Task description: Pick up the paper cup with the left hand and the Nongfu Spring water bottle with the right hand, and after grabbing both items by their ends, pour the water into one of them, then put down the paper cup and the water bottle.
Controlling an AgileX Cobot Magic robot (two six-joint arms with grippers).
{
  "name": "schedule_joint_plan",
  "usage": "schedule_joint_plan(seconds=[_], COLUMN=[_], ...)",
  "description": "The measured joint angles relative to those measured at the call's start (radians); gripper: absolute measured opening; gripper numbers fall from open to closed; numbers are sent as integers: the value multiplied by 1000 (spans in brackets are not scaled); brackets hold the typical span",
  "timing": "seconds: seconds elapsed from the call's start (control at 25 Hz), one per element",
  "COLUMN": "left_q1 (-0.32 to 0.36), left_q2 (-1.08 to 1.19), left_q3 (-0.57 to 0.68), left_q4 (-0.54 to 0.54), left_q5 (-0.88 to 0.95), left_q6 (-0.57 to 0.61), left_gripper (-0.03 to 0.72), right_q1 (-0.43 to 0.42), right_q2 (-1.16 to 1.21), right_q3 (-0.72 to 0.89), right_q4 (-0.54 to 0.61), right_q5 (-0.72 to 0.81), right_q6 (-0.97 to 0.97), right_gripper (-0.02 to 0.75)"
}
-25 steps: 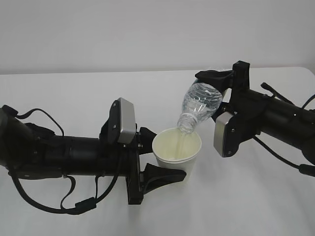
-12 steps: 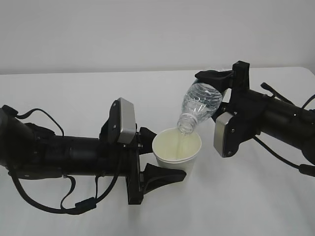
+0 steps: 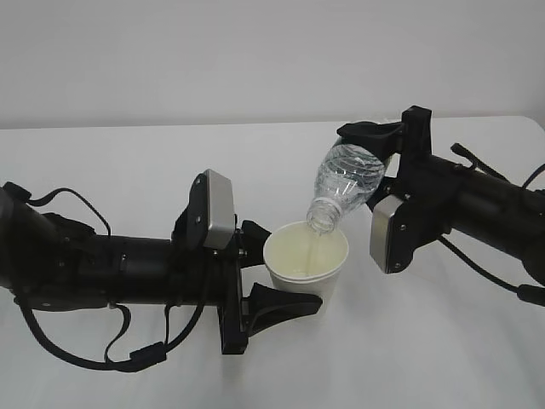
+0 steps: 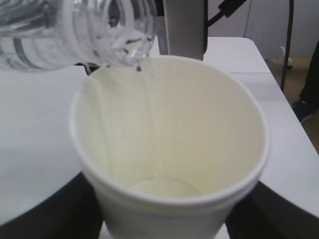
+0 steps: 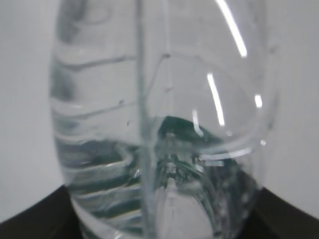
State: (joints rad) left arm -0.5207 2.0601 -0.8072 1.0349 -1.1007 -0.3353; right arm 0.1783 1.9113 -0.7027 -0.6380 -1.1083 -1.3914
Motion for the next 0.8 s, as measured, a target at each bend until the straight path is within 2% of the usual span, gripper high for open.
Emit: schedule_joint_plan(seconds=[0.8], left_q1=[0], left_q2=[0], left_q3=[0], left_q4=[0], left_q5=[0], left_q6=[0], left_gripper=[482], right_q1=[0], right_q2=[0], right_q3=[0], right_q4=[0], right_q5=[-2], right_q6=[-12], right_gripper=[466])
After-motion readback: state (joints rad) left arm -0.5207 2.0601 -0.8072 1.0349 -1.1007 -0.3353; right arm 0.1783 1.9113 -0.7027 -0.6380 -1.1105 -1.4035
